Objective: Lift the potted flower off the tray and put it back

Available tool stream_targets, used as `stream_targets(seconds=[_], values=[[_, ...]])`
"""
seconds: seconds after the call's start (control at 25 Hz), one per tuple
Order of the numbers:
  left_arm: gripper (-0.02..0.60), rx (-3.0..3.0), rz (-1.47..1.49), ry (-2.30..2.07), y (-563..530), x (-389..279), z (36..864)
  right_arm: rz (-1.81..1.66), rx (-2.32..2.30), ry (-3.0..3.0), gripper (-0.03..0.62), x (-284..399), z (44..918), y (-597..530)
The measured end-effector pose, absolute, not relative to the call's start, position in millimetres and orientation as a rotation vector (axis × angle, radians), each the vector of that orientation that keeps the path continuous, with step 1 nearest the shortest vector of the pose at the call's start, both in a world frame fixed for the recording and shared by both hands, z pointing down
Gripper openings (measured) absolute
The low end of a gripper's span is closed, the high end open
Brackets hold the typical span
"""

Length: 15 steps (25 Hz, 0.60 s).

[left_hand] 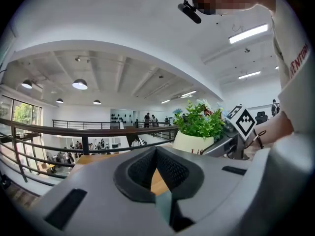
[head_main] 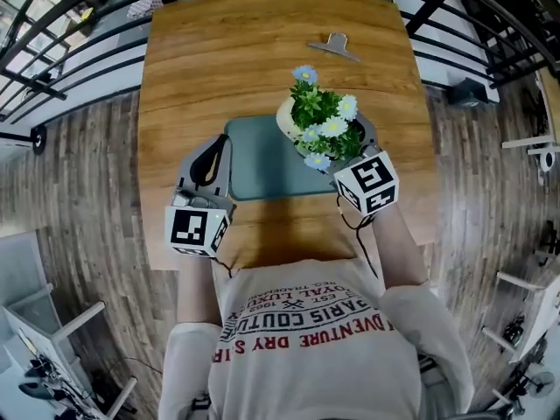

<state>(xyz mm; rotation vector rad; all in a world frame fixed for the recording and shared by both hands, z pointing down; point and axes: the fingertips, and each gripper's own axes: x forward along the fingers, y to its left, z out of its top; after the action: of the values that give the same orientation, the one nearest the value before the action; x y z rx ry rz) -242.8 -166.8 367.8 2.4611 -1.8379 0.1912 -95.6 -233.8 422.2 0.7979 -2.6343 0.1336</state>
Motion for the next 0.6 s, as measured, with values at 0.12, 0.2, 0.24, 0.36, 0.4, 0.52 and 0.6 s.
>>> stream_targets(seconds=[0.12,0.2,0.24,0.36,0.4,0.52,0.6], values=[[0.012,2.474,0.173,-1.861,-167.6,-237.2,352.3,0.136,0.907,-2.622,0.482,-71.2,405.5,-234.6],[0.012,2.488,0.178,-1.866,-166.4,-228.6,344.9,0.133,0.955,-2.615,0.482,-53.2,395.9,-232.3],[0.012,2.496,0.180,-1.868,-165.8,-223.7,341.4,0.129,0.978,-2.614,0.482,-44.1,390.8,-230.8],[0.012,2.532,0.175,-1.856,-163.7,-208.5,330.6,0.117,1.060,-2.617,0.482,-18.6,373.8,-227.1],[0.012,2.547,0.177,-1.847,-162.4,-203.3,327.5,0.113,1.085,-2.619,0.482,-11.6,368.7,-225.7],[0.012,2.581,0.186,-1.840,-156.2,-190.3,319.5,0.091,1.118,-2.621,0.482,3.4,358.4,-219.4],[0.012,2.581,0.184,-1.854,-153.0,-185.1,315.8,0.076,1.115,-2.632,0.482,9.5,353.7,-215.4]])
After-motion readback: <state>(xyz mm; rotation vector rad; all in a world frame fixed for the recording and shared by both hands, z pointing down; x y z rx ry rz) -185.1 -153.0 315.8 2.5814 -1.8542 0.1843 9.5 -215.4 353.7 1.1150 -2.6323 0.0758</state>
